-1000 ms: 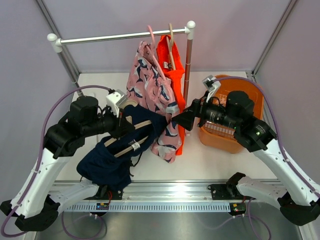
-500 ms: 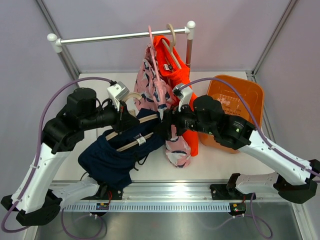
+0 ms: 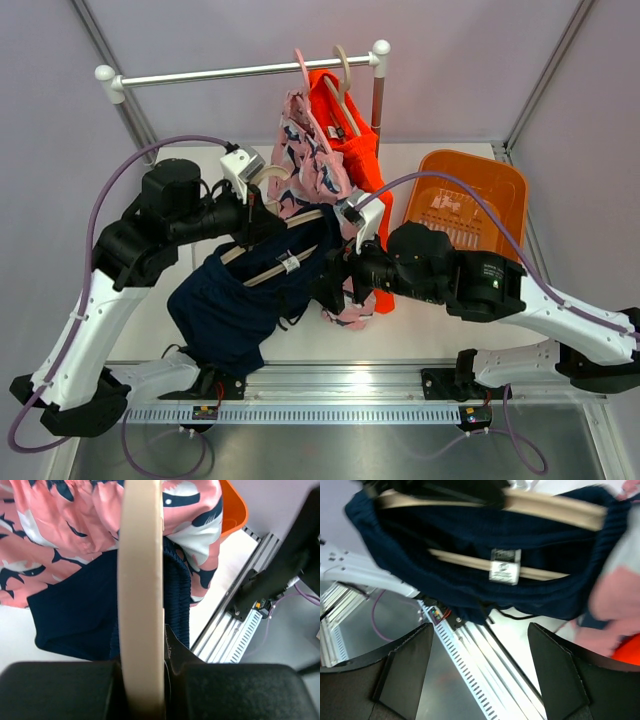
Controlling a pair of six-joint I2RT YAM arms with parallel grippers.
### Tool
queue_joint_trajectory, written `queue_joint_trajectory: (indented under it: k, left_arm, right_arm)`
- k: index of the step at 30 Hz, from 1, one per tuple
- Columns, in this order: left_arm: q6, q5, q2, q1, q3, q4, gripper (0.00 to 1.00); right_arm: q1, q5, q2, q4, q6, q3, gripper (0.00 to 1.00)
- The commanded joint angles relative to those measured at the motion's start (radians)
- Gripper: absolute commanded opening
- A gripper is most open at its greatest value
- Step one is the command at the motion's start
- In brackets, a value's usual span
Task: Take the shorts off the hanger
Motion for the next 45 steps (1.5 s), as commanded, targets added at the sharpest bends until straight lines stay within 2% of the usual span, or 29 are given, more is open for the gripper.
queue_joint_trajectory:
  k: [1,4,6,8,11,15,24,30,33,36,37,40,41,45]
  left_arm:
    - [-0.030,0.016,0.017,-0.005,0.079,0.174,0.00]
    - [-0.035,0.020,0.036,-0.005,0.096,0.184,0.00]
    - [-0.033,0.031,0.039,-0.005,0.105,0.174,0.00]
    - [-0.032,0.040,0.027,-0.005,0.099,0.165,0.00]
    - [-0.029,0.030,-0.007,-0.005,0.082,0.149,0.00]
    - [-0.024,0.019,-0.047,-0.005,0.074,0.123,0.00]
    - [-0.023,0.065,-0.096,-0.005,0.027,0.099,0.00]
    - [-0.006,0.040,-0.110,-0.005,-0.012,0.086,0.00]
    - [-0.001,0.040,-0.110,-0.005,-0.029,0.080,0.00]
    - [0.003,0.024,-0.119,-0.005,-0.036,0.082,0.00]
    - [0.009,0.017,-0.121,-0.005,-0.035,0.076,0.00]
    - [0.019,-0.019,-0.124,-0.005,-0.036,0.065,0.00]
    - [0.020,-0.026,-0.127,-0.005,-0.036,0.063,0.00]
    - [0.025,-0.058,-0.133,-0.005,-0.042,0.059,0.00]
  right_arm:
    - [0.042,0.042,-0.015,0.003,0.024,0.019,0.84]
    - [0.068,0.051,-0.001,0.013,0.033,0.010,0.84]
    - [0.068,0.109,0.006,0.010,0.039,0.008,0.85]
    - [0.068,0.176,0.020,-0.005,0.041,0.017,0.86]
    - [0.068,0.394,0.046,-0.051,0.045,0.063,0.86]
    - [0.057,0.509,0.098,-0.102,0.030,0.112,0.82]
    - [-0.055,0.477,0.163,-0.027,0.012,0.125,0.79]
    - [-0.070,0.459,0.210,0.019,-0.021,0.172,0.73]
    - [-0.070,0.457,0.244,0.024,-0.038,0.201,0.67]
    - [-0.079,0.456,0.276,0.009,-0.041,0.229,0.44]
    - [-0.084,0.451,0.279,0.006,-0.041,0.231,0.28]
    - [-0.092,0.445,0.284,0.004,-0.038,0.232,0.10]
    - [-0.101,0.445,0.284,0.003,-0.038,0.234,0.00]
    - [-0.151,0.445,0.263,-0.010,-0.034,0.223,0.00]
